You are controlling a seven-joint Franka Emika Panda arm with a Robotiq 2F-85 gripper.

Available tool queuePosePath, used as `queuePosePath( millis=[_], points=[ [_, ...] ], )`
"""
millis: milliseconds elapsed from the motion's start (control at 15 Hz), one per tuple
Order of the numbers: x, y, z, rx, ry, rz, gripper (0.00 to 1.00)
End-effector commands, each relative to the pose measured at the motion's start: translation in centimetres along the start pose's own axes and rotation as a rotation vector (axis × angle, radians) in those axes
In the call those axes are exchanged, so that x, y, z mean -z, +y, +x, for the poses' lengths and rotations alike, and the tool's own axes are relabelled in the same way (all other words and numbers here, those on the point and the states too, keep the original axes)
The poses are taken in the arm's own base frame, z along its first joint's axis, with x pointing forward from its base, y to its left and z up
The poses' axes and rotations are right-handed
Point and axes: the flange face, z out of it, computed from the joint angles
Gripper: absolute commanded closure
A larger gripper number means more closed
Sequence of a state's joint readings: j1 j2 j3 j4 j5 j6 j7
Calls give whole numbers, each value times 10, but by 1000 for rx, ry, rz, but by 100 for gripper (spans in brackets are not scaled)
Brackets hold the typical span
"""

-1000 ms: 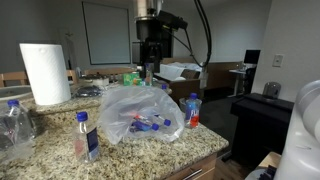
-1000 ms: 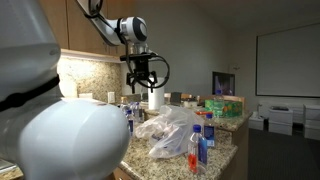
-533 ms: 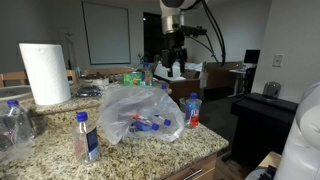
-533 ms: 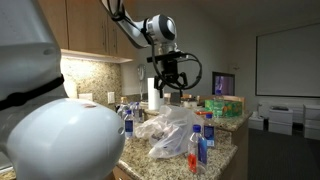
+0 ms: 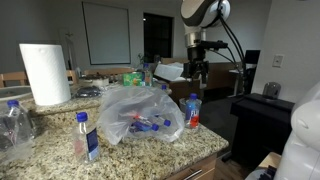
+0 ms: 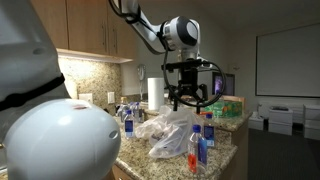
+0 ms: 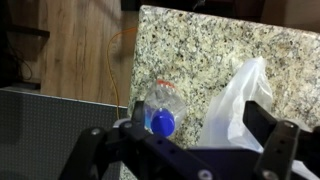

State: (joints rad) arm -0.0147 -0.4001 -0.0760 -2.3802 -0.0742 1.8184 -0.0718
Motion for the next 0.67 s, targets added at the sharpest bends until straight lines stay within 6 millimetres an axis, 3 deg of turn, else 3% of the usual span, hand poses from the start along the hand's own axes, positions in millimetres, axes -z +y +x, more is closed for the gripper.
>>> queuePosePath(
  millis=[0, 333, 600],
  points=[
    [-10, 7, -19, -56, 40, 11, 0],
    [-21, 24, -27, -171, 149, 51, 0],
    [-33, 30, -14, -187, 224, 79, 0]
  ],
)
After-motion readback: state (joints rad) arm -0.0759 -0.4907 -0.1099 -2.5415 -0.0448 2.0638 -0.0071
